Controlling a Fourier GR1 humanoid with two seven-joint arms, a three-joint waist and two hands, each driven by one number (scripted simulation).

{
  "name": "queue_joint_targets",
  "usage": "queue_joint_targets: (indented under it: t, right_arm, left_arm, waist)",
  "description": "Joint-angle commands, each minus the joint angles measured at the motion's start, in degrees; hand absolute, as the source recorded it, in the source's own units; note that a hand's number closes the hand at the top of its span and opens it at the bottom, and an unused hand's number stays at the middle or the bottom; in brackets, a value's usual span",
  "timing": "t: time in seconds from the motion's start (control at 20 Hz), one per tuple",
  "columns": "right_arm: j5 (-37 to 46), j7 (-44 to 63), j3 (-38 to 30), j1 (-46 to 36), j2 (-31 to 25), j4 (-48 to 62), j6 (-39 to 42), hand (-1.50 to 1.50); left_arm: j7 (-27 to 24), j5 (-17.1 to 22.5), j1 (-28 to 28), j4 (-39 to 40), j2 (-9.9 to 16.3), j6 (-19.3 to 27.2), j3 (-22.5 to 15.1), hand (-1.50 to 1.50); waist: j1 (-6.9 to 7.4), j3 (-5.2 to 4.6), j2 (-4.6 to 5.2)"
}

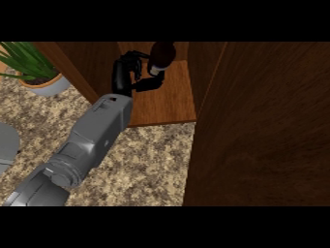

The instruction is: Pick up the wine, place it into the cabinet and close the cabinet

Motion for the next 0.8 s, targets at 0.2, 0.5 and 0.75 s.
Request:
queue_joint_targets:
  t: [0.2,0.5,0.75]
  right_arm:
    - [-2.8,1.01,-1.16,-0.81,-0.26,-0.97,0.3,-1.5]
    - [-0.86,0.25,1.65,-0.51,1.35,-1.31,-0.31,-1.5]
    - [-2.54,-1.73,-0.12,0.88,1.72,-1.21,0.46,-1.5]
  left_arm:
    - [-0.94,4.56,2.24,-2.64,-1.48,-5.18,5.04,1.5]
    - [-0.36,6.54,5.55,-2.49,-1.53,-11.19,6.97,1.5]
    - [-1.73,7.8,9.61,-2.82,-1.55,-15.84,7.47,1.5]
  waist:
    - [-0.49,-0.1,0.35]
    - [-1.26,-0.13,0.43]
    - [-2.62,-0.07,0.63]
